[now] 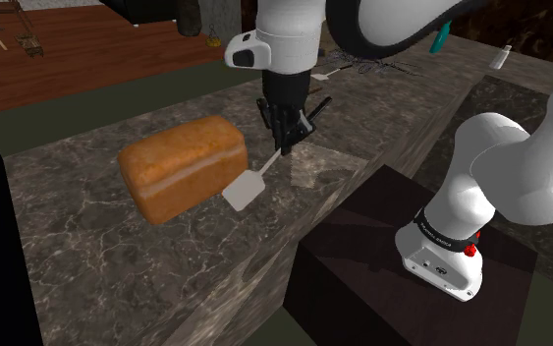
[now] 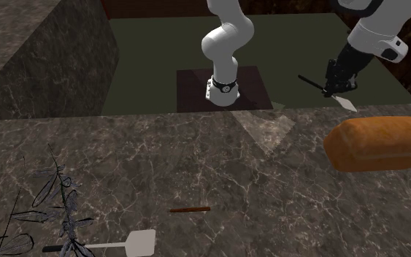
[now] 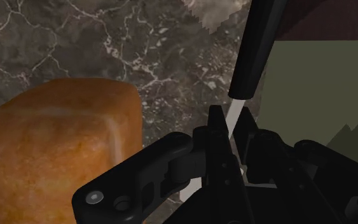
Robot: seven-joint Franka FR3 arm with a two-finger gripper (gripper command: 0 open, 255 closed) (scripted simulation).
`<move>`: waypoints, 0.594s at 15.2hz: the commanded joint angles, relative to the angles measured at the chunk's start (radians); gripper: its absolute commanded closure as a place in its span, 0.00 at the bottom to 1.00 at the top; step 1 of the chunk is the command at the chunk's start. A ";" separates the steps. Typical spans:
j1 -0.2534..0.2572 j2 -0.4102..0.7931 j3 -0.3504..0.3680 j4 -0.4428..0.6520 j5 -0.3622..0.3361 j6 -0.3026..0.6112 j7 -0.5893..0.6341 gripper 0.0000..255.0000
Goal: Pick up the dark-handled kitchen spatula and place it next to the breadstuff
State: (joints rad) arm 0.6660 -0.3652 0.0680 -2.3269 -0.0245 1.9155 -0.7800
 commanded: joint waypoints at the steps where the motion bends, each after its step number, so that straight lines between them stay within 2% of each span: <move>1: -0.001 0.008 0.000 -0.020 -0.001 0.029 0.000 1.00; 9: -0.001 0.044 0.002 -0.098 -0.004 0.143 0.007 1.00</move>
State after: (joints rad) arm 0.6658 -0.3279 0.0708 -2.4157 -0.0274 2.0413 -0.7723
